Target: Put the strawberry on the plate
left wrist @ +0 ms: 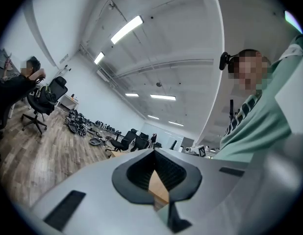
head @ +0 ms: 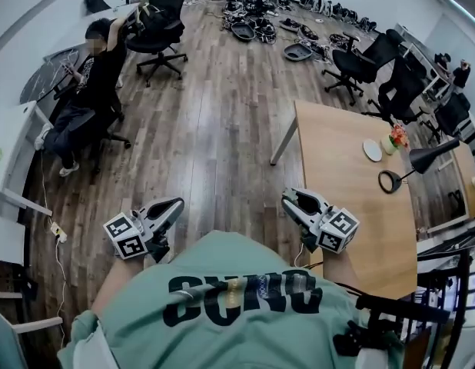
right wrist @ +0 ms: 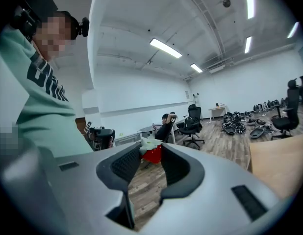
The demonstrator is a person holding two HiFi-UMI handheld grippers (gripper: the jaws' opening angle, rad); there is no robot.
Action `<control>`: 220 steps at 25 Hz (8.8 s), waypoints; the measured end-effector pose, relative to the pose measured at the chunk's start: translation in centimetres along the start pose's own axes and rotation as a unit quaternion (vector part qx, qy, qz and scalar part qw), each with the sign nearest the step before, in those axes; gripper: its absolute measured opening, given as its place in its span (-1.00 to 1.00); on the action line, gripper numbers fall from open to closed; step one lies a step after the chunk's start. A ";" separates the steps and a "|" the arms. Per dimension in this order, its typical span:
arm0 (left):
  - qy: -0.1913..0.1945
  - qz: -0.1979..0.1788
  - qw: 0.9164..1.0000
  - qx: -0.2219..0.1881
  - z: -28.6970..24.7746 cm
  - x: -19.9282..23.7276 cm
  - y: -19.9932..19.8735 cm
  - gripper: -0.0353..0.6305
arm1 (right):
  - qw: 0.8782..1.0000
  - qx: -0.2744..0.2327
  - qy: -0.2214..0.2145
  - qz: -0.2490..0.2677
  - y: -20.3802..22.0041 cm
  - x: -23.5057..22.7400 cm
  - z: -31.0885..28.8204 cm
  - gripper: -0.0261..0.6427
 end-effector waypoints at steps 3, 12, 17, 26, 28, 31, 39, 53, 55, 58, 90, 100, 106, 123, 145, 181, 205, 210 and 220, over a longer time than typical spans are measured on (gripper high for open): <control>0.005 -0.001 1.000 -0.002 -0.3 3.1 -1.4 -0.92 | 1.000 0.011 0.010 -0.008 0.1 -1.7 -2.6 -0.52; 0.013 0.009 1.000 0.014 -4.7 6.5 -2.1 -0.92 | 0.999 0.012 0.022 -0.023 0.0 -6.5 -3.2 -0.52; 0.010 0.000 1.000 0.021 -11.2 6.3 -2.1 -0.92 | 1.000 0.006 0.005 -0.028 0.2 -12.7 -1.2 -0.52; -0.044 -0.006 0.999 -0.013 -23.9 4.0 -4.7 -0.92 | 0.999 0.002 -0.048 -0.008 -4.5 -28.9 2.3 -0.52; -0.060 0.011 0.998 -0.024 -26.1 3.8 -5.2 -0.92 | 0.998 -0.008 -0.061 -0.004 -5.5 -31.9 2.7 -0.52; -0.072 -0.002 0.997 -0.018 -28.4 3.5 -5.9 -0.92 | 0.997 -0.020 -0.077 -0.003 -5.6 -34.7 2.7 -0.52; -0.051 -0.013 0.999 0.008 -34.4 6.3 -7.6 -0.92 | 0.998 -0.039 -0.042 -0.039 -3.2 -38.9 4.4 -0.52; 0.114 -0.010 0.993 0.036 -47.3 21.7 -13.9 -0.92 | 0.993 -0.017 0.114 -0.020 -7.5 -44.1 -0.8 -0.52; 0.123 -0.013 0.991 0.044 -47.5 24.4 -15.4 -0.92 | 0.992 -0.010 0.124 -0.019 -8.0 -44.4 -3.3 -0.52; 0.144 -0.010 0.988 0.056 -49.2 28.1 -16.9 -0.92 | 0.989 -0.018 0.147 -0.021 -9.2 -45.7 -6.2 -0.52; 0.303 -0.040 0.935 0.176 -75.2 18.6 -14.3 -0.92 | 0.943 -0.072 0.321 -0.044 -7.1 -50.5 11.5 -0.52; 0.380 -0.058 0.889 0.249 -87.0 11.2 -12.2 -0.92 | 0.889 -0.140 0.425 -0.097 -2.4 -49.8 19.5 -0.52; 0.473 -0.039 0.828 0.298 -94.6 8.4 -7.5 -0.92 | 0.832 -0.148 0.523 -0.118 -0.5 -47.6 20.8 -0.52; 0.664 -0.042 0.657 0.355 -108.1 1.7 -1.5 -0.92 | 0.657 -0.212 0.704 -0.167 -3.7 -44.8 18.5 -0.52; 0.645 -0.061 0.663 0.375 -104.3 -2.4 0.0 -0.92 | 0.671 -0.223 0.684 -0.180 0.6 -42.0 21.0 -0.52; 0.617 -0.146 0.704 0.319 -119.0 -17.0 7.7 -0.92 | 0.705 -0.064 0.695 -0.124 0.4 -51.1 39.7 -0.52; 0.609 -0.208 0.629 0.436 -118.1 -21.2 28.9 -0.92 | 0.717 0.008 0.669 -0.195 14.0 -60.1 44.1 -0.52; 0.608 -0.218 0.619 0.447 -118.2 -20.6 31.5 -0.92 | 0.714 0.010 0.667 -0.211 16.7 -61.5 44.5 -0.52; 0.608 -0.229 0.614 0.448 -117.5 -19.7 34.5 -0.92 | 0.708 0.019 0.668 -0.229 19.6 -62.4 43.7 -0.52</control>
Point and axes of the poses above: the fingertips, and each gripper's own axes: z backward along the fingers, x to its left, y out of its underside, the point moved 9 cm from there along z, backward along the fingers, and after that the axes turned 15 degrees about -y, right-handed, at the moved point
